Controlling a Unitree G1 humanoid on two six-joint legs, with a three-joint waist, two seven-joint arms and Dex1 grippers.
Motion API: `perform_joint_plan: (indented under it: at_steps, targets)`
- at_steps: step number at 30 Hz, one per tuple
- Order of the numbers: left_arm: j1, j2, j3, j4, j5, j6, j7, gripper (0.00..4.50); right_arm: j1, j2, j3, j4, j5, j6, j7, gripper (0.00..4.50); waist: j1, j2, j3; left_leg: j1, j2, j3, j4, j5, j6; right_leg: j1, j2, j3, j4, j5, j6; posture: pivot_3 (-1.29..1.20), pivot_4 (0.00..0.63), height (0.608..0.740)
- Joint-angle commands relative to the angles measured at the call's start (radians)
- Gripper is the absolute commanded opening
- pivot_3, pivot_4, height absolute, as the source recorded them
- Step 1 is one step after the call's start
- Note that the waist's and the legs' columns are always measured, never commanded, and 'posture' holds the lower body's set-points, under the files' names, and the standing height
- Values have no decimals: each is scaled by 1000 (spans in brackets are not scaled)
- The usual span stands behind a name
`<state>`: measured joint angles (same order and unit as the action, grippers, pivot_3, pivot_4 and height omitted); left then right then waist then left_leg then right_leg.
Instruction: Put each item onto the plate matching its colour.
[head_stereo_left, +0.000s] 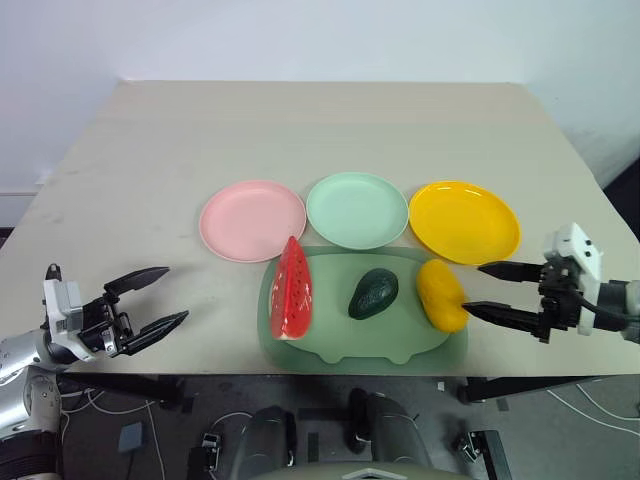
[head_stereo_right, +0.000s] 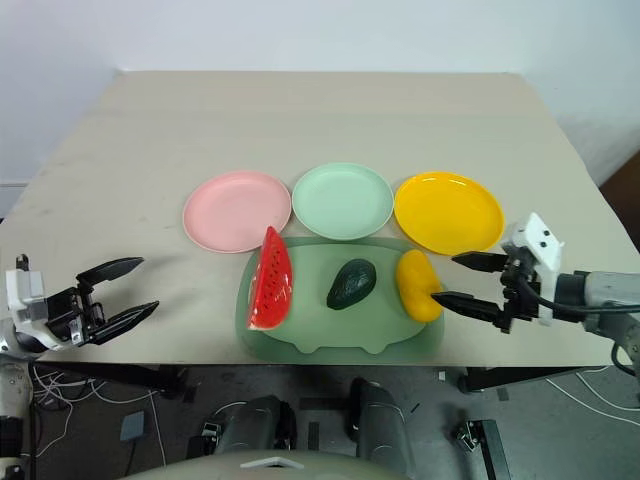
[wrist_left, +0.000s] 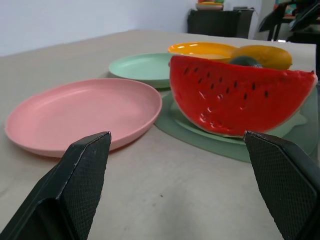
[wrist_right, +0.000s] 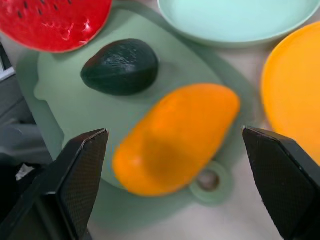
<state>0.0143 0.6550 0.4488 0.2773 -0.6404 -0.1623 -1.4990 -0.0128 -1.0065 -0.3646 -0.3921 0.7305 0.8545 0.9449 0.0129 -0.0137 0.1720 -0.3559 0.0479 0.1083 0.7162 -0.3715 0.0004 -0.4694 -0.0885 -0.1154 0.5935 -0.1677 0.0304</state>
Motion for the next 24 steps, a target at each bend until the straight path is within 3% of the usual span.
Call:
perform_joint_plan:
  at_steps: [1,8,19,22,24]
  targets:
    - [-19,-5,-4,23,0,-33,-23,4469,-70,55,24,-59,49,124,-151,4500,1,0,0,0,0,0,0,0,0,0,0,0,0,0,0,0,150,733]
    - [-38,-27,-26,52,5,-55,-28,4469,-111,136,102,-103,24,222,-324,4500,0,0,0,-1,0,0,0,0,0,0,0,0,0,0,0,0,150,733]
    - [-39,-45,-42,37,6,-60,-10,4469,-86,180,189,-109,-43,206,-398,4500,0,0,0,-1,0,0,0,0,0,0,0,0,0,0,0,0,150,733]
    - [-42,-50,-45,36,7,-63,-7,4500,-90,176,199,-92,-61,206,-399,3935,-1,0,0,-1,0,0,0,0,0,0,0,0,0,0,0,0,150,733]
    - [-45,-51,-46,36,7,-63,-6,4500,-96,172,195,-89,-64,205,-390,3306,-1,0,0,-1,0,0,0,0,0,0,0,0,0,0,0,0,150,733]
